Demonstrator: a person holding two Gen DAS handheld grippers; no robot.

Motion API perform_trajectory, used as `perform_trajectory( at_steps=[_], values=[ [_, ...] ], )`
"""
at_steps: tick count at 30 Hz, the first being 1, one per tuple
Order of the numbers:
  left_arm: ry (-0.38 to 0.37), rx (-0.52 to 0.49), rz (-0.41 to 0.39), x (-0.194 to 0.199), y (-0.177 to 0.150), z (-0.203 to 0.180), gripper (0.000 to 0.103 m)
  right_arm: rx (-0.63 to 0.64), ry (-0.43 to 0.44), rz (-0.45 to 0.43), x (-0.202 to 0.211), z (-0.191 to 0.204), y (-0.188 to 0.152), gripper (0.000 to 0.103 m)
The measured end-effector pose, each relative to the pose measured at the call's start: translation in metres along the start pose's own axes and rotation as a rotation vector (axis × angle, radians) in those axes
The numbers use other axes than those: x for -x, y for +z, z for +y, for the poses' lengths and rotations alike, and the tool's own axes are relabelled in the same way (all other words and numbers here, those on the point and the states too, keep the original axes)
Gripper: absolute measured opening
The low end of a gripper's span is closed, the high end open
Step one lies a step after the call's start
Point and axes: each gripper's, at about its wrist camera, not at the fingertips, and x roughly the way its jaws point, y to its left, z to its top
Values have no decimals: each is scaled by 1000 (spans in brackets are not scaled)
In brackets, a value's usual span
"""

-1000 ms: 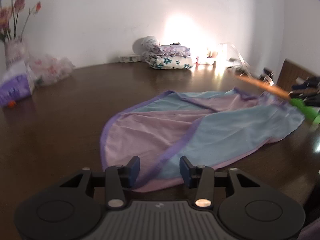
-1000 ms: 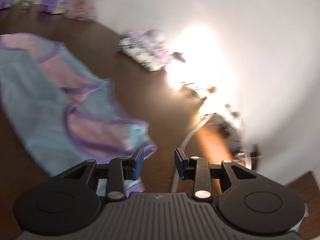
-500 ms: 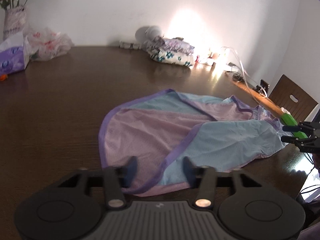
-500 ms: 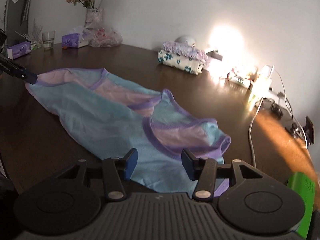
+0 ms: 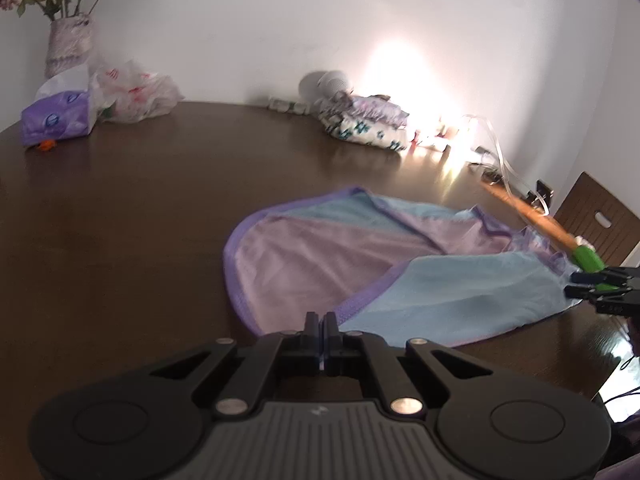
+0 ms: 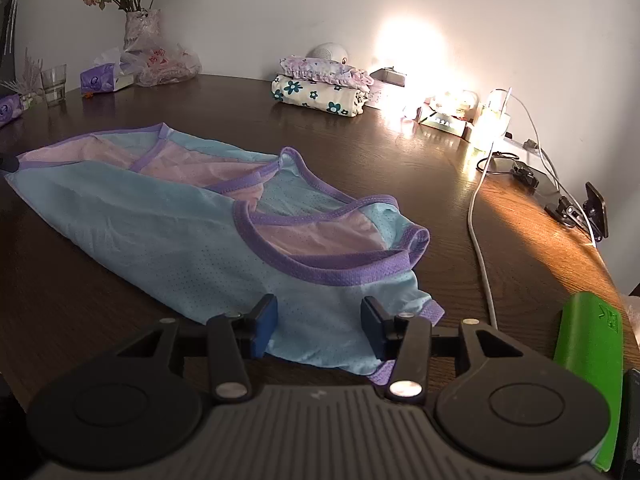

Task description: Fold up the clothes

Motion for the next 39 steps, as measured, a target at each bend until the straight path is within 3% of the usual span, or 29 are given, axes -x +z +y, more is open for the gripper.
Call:
perform_trajectory(
  at_steps=[4, 11, 13, 15, 19, 23, 27, 32, 39],
  values=[
    [6, -3, 14, 4, -6, 1, 0, 1, -32, 9, 2, 0, -2, 56],
    [45, -69, 23, 15, -16, -6, 2, -6, -39, 21, 4, -2, -2, 56],
    [82, -103, 25, 21, -16, -8, 5, 2, -28, 5, 9, -1, 1, 56],
    [68, -105, -3, 31, -11, -14, 10, -8, -13, -32, 15, -1, 6, 55],
    [5, -123, -101, 33, 3, -48, 19, -12, -1, -32, 10, 3, 10, 48],
    [-25, -202, -62, -11, 5, -93, 24, -39, -11, 22, -2, 3, 6, 24],
    [-18, -219, 21, -40, -10, -96, 23, -104, -24, 18, 3, -5, -5, 22],
    [-20, -213, 8, -34, -19, -92, 25, -88, -75, 58, 18, -5, -15, 12],
    [-73, -271, 32, -24, -31, -110, 27, -66, -147, 113, 40, -5, -29, 10]
  ],
)
